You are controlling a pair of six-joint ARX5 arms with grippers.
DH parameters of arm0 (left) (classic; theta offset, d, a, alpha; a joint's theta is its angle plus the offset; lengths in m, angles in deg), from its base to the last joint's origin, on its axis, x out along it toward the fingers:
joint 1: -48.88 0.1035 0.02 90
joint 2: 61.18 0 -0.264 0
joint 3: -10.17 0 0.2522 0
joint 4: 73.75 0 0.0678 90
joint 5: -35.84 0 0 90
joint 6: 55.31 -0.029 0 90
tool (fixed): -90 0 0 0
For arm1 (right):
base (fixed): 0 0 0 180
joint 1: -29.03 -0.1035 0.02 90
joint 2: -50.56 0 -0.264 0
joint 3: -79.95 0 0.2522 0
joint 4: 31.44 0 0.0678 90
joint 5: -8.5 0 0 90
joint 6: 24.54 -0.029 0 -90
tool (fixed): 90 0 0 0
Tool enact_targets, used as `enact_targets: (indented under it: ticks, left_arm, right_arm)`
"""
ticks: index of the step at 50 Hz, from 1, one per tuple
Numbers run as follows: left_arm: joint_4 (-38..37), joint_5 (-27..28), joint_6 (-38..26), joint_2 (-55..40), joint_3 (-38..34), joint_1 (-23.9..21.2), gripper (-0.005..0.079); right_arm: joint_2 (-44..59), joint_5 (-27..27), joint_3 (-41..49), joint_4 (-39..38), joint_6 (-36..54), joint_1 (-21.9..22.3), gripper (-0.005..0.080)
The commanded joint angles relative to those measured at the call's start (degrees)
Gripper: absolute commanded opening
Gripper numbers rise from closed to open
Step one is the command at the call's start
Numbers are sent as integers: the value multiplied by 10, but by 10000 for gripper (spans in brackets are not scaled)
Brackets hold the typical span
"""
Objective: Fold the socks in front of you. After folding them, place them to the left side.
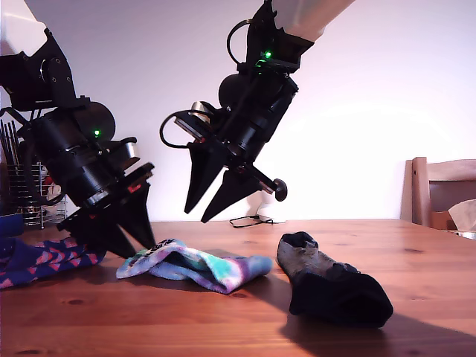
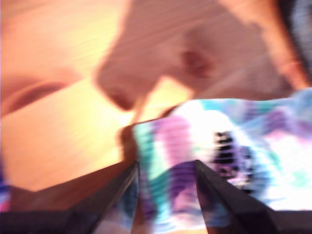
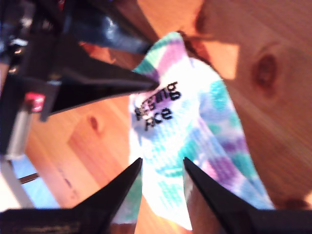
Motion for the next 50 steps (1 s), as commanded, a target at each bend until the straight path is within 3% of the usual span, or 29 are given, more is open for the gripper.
enact_targets:
  ticks: [1, 8, 13, 34, 50]
  left_arm:
    - [0, 5, 2, -7, -12, -3, 281]
    - [-1, 11, -1, -7, -12, -4, 136]
    - [4, 11, -11, -7, -12, -8, -32]
    - [16, 85, -10, -5, -9, -14, -19]
    - [-1, 92, -11, -5, 30, -20, -19]
  right_arm:
    - [-14, -3, -2, 0, 7, 1, 230]
    - [-14, -3, -2, 1, 8, 9, 230]
    - [-14, -3, -2, 6, 8, 16, 230]
    - [-14, -11, -2, 79, 39, 49, 231]
    - [-13, -24, 3, 130, 119, 50, 271]
